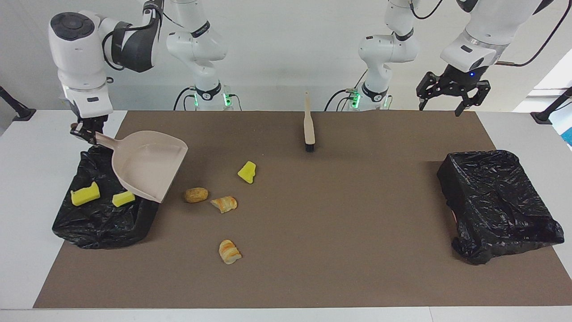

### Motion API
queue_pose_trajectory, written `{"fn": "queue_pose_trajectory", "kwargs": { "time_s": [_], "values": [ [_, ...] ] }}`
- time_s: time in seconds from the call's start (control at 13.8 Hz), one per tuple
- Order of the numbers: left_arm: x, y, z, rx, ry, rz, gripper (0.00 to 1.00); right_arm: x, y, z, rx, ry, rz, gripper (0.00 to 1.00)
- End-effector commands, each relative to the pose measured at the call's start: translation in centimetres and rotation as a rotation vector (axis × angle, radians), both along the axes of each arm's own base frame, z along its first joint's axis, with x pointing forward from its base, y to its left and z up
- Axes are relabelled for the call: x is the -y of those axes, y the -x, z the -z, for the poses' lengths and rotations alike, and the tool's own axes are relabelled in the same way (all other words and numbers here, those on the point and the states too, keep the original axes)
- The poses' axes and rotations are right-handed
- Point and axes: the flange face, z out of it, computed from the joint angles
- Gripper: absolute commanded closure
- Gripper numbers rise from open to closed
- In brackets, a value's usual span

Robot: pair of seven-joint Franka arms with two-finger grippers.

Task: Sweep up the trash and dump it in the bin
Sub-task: 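Carry the empty dustpan back and lower it onto the table center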

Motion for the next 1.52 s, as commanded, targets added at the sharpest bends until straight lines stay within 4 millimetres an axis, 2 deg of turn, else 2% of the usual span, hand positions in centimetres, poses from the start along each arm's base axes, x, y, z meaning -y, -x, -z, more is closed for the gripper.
{"fn": "queue_pose_trajectory", "kwargs": {
  "time_s": [0.0, 0.43, 0.58, 0.72, 1.01, 1.16, 1.44],
  "values": [
    [-0.3, 0.4, -0.3, -0.002, 0.007, 0.008, 0.00, -4.4, 0.3, 0.3, 0.045, -0.065, 0.175, 1.00],
    [-0.3, 0.4, -0.3, -0.004, 0.007, 0.008, 0.00, -14.2, -0.2, 3.5, 0.076, -0.239, 0.655, 1.00],
    [-0.3, 0.4, -0.3, -0.006, 0.007, 0.008, 0.00, -18.1, -0.1, 4.7, 0.069, -0.260, 0.819, 1.00],
    [-0.3, 0.4, -0.3, -0.004, 0.007, 0.008, 0.00, -22.2, 0.0, 5.0, 0.080, -0.275, 0.974, 1.00],
    [-0.3, 0.4, -0.3, -0.004, 0.007, 0.008, 0.00, -31.5, 0.0, 6.5, 0.140, -0.285, 1.152, 1.00],
    [-0.3, 0.4, -0.3, -0.004, 0.007, 0.008, 0.00, -34.9, -0.5, 7.1, 0.157, -0.317, 1.241, 1.00],
    [-0.3, 0.4, -0.3, -0.004, 0.007, 0.008, 0.00, -42.9, -2.2, 10.7, 0.154, -0.301, 1.321, 1.00]
  ]
}}
